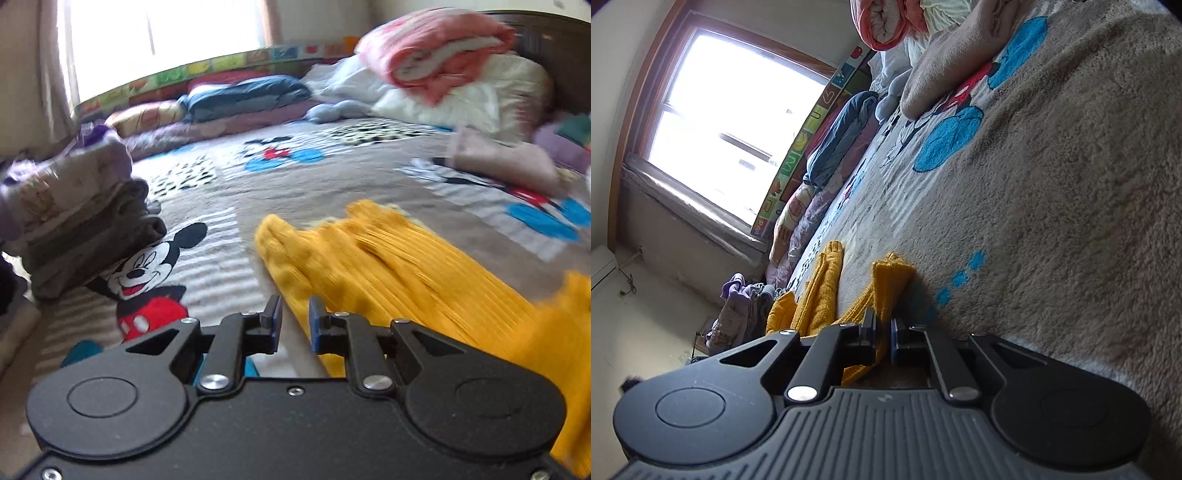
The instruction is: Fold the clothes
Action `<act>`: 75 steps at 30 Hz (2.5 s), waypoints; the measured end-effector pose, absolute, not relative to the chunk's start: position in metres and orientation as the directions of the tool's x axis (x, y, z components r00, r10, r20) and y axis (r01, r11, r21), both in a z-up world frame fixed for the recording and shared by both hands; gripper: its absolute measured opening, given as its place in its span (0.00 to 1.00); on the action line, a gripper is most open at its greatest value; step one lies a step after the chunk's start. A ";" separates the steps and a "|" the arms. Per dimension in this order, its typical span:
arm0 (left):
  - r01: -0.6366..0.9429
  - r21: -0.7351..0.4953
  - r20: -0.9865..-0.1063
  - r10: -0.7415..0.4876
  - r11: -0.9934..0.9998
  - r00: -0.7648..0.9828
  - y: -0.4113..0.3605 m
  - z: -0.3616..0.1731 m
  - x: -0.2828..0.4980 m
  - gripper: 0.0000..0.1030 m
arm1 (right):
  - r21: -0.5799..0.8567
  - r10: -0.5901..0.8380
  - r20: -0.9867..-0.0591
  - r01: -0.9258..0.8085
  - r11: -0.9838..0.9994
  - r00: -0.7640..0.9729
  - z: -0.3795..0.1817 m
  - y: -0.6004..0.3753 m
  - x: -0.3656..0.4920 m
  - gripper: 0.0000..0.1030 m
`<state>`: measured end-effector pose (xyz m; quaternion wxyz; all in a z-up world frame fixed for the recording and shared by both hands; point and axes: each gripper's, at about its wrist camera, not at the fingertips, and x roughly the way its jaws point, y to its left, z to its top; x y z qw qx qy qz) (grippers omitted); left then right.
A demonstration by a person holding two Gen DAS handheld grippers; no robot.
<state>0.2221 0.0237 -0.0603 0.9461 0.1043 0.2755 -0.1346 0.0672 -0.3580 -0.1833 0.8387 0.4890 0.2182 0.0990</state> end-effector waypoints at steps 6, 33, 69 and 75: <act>0.446 0.199 -0.622 -0.240 0.872 0.746 -0.013 -0.096 0.266 0.11 | 0.868 0.373 -0.270 0.056 0.494 0.887 -0.185 -0.357 0.069 0.06; 0.421 0.174 -0.559 -0.262 0.890 0.787 0.011 -0.049 0.202 0.12 | 0.880 0.374 -0.261 0.059 0.472 0.890 -0.186 -0.357 0.072 0.06; 0.590 0.182 -0.548 -0.417 0.787 0.725 0.029 -0.070 0.019 0.48 | 0.881 0.411 -0.068 -0.138 0.453 0.909 -0.091 -0.345 0.087 0.08; 0.663 0.168 -0.644 -0.428 0.730 0.635 0.001 -0.098 0.024 0.46 | 0.835 0.450 -0.073 -0.192 0.516 0.890 -0.058 -0.331 0.115 0.08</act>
